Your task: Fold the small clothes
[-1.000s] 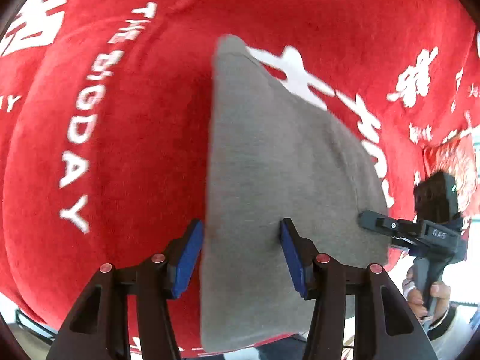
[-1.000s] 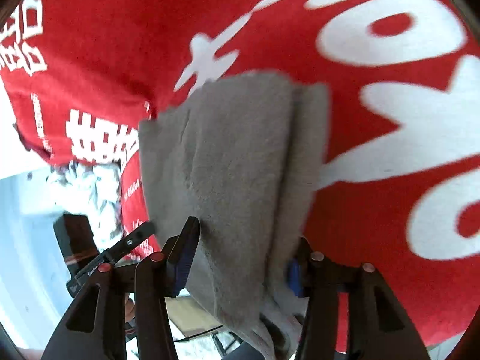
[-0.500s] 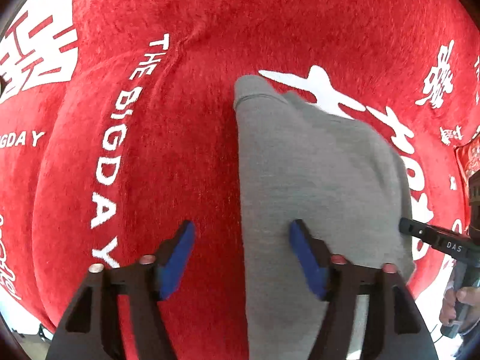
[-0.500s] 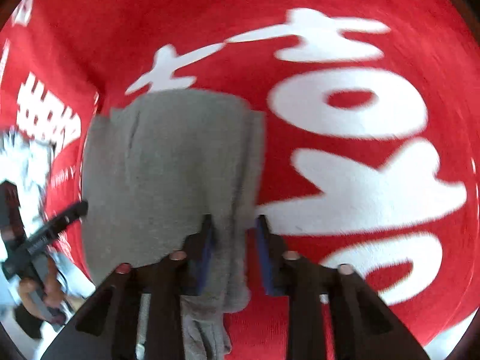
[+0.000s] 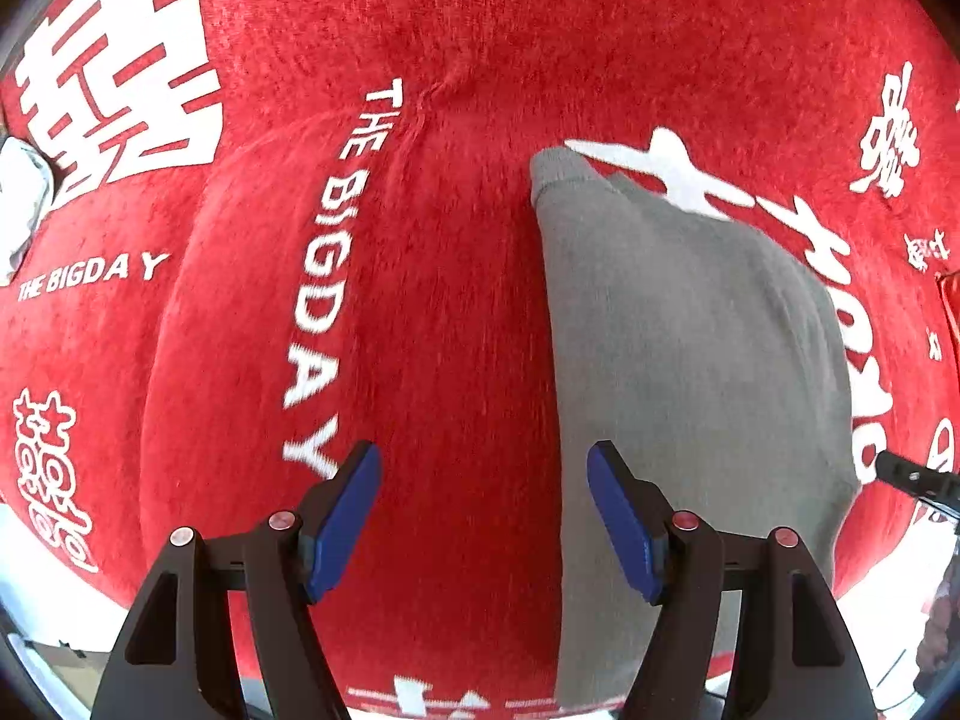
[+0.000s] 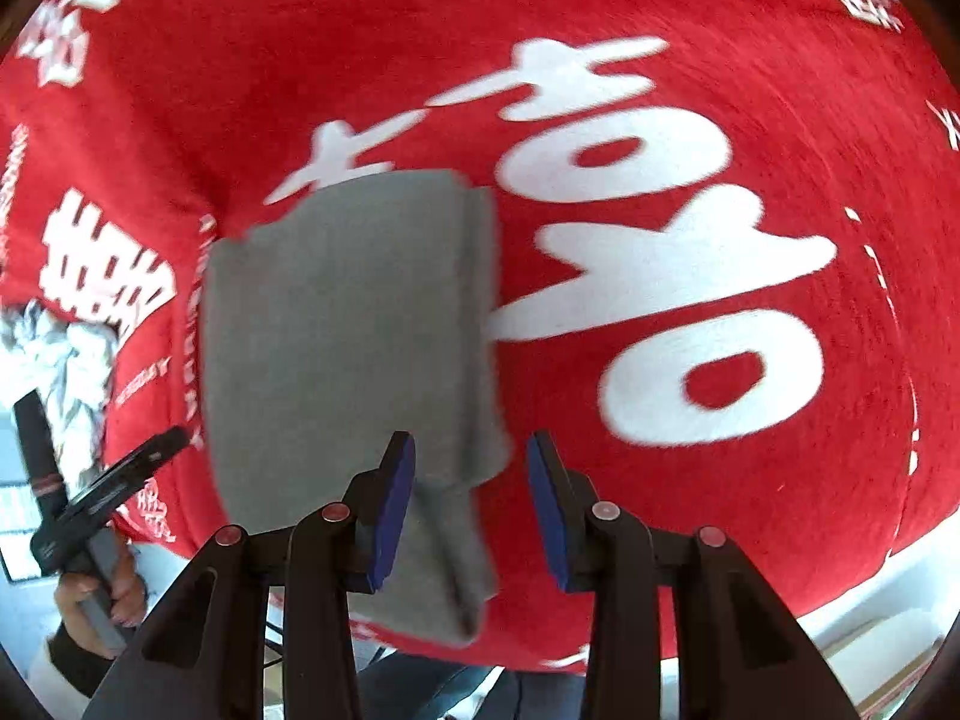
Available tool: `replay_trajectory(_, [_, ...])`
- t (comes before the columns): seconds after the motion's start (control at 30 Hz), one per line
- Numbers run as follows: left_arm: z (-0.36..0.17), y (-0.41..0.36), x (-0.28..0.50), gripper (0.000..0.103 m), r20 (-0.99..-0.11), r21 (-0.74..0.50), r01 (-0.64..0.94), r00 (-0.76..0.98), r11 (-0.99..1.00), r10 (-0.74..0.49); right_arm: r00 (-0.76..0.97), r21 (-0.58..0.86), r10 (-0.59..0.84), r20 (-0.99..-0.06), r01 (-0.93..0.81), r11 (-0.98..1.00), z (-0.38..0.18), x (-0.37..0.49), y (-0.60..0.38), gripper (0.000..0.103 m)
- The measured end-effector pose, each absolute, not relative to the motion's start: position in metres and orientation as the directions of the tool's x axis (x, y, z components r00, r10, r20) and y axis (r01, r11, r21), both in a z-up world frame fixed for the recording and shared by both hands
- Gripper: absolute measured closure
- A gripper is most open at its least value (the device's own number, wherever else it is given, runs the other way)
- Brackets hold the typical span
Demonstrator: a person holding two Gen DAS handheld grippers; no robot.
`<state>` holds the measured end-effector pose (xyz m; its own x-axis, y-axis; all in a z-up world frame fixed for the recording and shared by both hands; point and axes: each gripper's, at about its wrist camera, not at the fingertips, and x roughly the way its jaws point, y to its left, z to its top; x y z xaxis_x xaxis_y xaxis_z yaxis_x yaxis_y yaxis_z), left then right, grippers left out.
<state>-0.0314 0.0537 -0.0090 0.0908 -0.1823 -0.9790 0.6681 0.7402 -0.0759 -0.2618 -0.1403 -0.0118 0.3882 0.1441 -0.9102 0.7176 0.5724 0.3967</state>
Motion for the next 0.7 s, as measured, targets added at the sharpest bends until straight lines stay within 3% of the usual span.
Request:
replay_trajectory(0.17, [-0.012,0.057,-0.051,0.031,-0.986,-0.065,0.674,0.07,0.735,-0.152,0.342,0.382,0.191,-0.92,0.673,0.634,-0.023,-0.236,-0.102,0.062])
replay_trajectory(0.3, [-0.017,0.058,-0.064,0.03,-0.989,-0.058,0.684,0.058,0.727,-0.134,0.19,0.27,0.191,-0.963,0.714,0.647,-0.061,-0.24,-0.094,0.062])
replay_trajectory(0.37, [-0.025,0.06,-0.07,0.03,-0.993,-0.026,0.693,0.064,0.72,-0.098,0.183,0.288,0.233,-0.955,0.759,0.584,-0.074,-0.254,-0.099,0.062])
replay_trajectory(0.6, [-0.025,0.077,-0.07,0.03,-0.996,-0.046,0.652,0.031,0.757,-0.088,0.199,0.294,0.227,-0.953,0.787,0.542,-0.056,-0.273,-0.102,0.057])
replay_trajectory(0.7, [-0.018,0.079,-0.07,0.03,-0.995,-0.059,0.647,0.024,0.76,-0.098,0.203,0.287,0.211,-0.956,0.788,0.545,-0.045,-0.27,-0.1,0.049])
